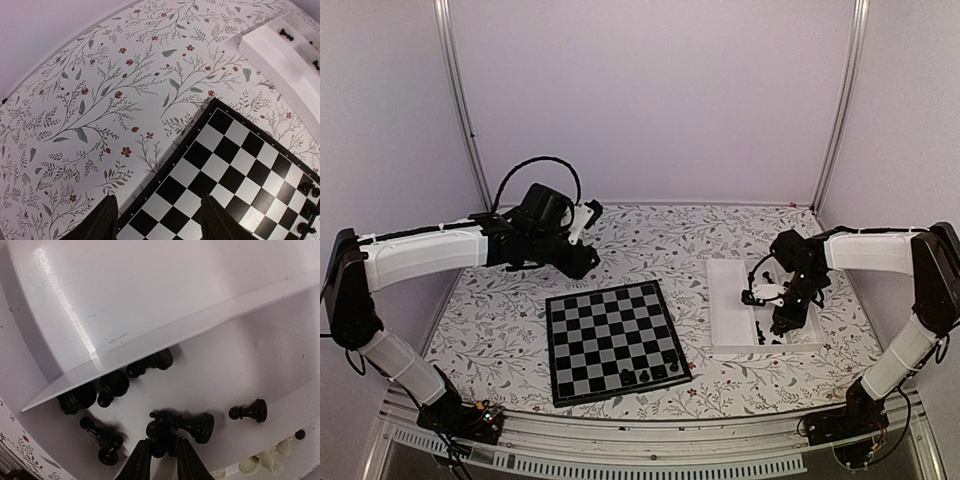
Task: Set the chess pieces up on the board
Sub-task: Pick up the chess piece from the storage box, then place the chess piece on the chessboard.
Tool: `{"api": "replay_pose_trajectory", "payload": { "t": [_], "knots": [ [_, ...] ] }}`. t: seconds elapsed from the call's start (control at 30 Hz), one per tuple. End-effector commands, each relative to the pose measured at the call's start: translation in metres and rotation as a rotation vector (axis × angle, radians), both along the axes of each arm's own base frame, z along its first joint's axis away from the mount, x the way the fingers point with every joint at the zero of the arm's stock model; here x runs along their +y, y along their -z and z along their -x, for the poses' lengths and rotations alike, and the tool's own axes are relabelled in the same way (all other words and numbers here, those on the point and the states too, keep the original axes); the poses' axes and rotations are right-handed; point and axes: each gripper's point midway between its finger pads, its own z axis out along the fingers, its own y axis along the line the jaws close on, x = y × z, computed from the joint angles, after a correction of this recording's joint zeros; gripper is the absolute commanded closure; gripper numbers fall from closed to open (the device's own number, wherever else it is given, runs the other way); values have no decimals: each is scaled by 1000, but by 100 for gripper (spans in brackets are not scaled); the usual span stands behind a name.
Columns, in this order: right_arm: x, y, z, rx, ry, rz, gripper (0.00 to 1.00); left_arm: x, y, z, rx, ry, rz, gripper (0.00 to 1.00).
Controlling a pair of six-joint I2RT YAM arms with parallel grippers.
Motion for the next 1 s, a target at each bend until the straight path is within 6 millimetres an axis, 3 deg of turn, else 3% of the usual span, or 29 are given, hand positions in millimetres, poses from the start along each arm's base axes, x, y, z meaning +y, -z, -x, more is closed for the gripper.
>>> {"api": "replay_pose_trajectory", "payload": {
  "t": [0.0,0.2,0.53,0.7,0.97],
  "knots": [
    [-1,8,3,23,-3,1,82,-8,-3,1,2,26,4,41],
    [0,6,5,37,1,-6,95,-9,-2,2,5,30,4,41],
    [13,-58,-4,-75,-18,-24,97,-9,-4,2,4,30,4,41],
    [41,-80,-3,-119,-73,-52,97,-8,-6,2,-2,26,4,41],
    [120,-101,13,-130,-264,-110,97,-2,-11,-1,-25,1,-8,41]
  ]
}}
